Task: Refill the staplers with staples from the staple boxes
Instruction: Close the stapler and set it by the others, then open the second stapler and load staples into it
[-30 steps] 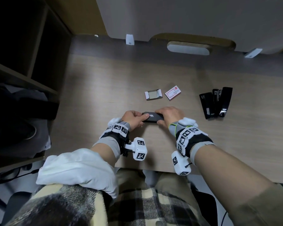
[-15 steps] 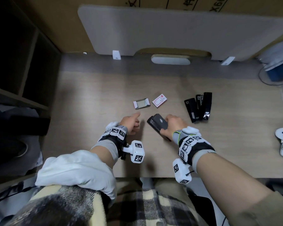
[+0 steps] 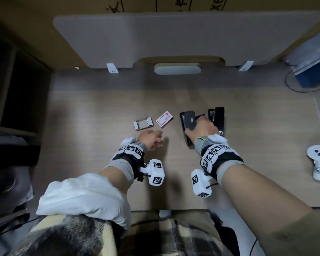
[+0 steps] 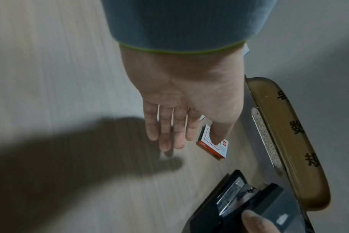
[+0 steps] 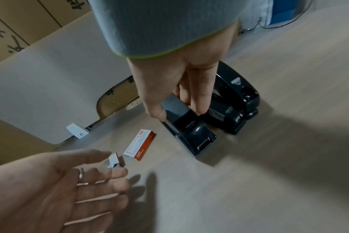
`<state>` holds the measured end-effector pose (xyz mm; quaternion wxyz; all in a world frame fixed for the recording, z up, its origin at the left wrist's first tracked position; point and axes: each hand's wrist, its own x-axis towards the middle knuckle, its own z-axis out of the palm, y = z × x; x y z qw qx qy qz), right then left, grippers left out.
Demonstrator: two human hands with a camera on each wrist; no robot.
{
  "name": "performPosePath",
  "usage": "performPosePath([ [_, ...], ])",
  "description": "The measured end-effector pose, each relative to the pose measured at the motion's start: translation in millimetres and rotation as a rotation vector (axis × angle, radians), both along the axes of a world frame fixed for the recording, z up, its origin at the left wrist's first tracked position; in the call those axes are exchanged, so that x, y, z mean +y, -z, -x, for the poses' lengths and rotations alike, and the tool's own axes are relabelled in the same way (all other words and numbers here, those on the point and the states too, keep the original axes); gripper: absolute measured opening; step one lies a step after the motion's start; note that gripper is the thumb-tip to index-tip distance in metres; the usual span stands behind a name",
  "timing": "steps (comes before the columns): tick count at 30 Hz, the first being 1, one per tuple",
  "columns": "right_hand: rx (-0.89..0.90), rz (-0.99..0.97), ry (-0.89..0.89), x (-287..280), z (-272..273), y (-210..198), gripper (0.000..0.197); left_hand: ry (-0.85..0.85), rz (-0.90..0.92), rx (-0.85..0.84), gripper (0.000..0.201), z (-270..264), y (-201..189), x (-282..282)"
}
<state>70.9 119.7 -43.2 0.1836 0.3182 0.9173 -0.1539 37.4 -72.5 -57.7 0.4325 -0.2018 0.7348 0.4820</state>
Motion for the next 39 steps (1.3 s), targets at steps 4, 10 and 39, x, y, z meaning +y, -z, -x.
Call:
performPosePath([
  [4,0.031,-0.053,-0.112,12.9,19.0,1.1,0.042,-0.050,0.015,-0.007,0.027,5.2,3.8,12.4],
  [10,-0.162,-0.134,-0.276,38.2,23.6,1.4,0.039,-0.081,0.118,-0.006,0.030,3.2,12.0,33.1],
  [39,0.105,0.224,-0.524,-74.5,6.0,-50.0,0.044,-0.284,-0.215,0.112,0.018,-2.3,-29.6,-54.7],
])
